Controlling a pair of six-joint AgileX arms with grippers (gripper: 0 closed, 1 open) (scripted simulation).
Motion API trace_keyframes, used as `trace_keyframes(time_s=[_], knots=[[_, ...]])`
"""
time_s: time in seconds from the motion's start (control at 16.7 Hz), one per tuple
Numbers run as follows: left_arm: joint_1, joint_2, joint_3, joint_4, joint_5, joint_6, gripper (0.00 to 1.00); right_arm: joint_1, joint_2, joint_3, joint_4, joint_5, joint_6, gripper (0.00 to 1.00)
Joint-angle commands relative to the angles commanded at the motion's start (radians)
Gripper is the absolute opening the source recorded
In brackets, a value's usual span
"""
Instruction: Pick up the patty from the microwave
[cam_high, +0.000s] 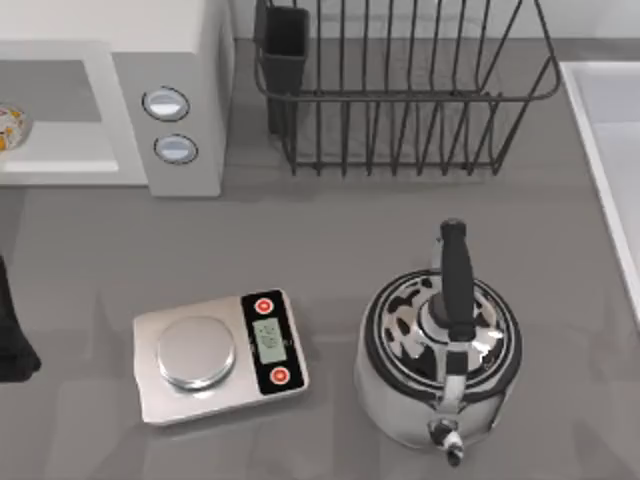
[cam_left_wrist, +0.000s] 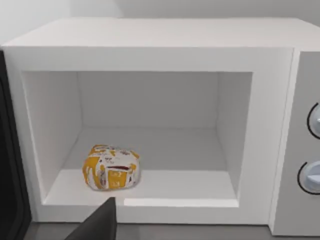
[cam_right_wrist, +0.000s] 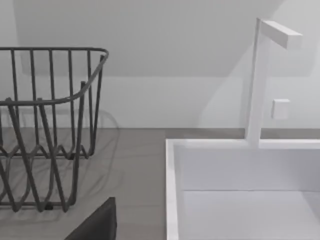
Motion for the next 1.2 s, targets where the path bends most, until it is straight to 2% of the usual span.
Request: trace_keyframes(time_s=[0.18, 0.42, 0.66, 1.2], knots=[[0.019, 0.092, 0.041, 0.052, 0.013, 0.008, 1.00, 0.000, 0.000, 0.000, 0.000, 0.000, 0.000, 1.00], [0.063, 0.361, 0.154, 0.189, 0.045, 0.026, 1.00, 0.000, 0.000, 0.000, 0.000, 0.000, 0.000, 1.00], [0.116, 0.761, 0.314, 0.373, 0.089, 0.048, 1.00, 0.000, 0.000, 0.000, 0.000, 0.000, 0.000, 1.00], [0.206, 1.803, 0.736, 0.815, 0.193, 0.089, 1.00, 0.000, 0.000, 0.000, 0.000, 0.000, 0.000, 1.00]])
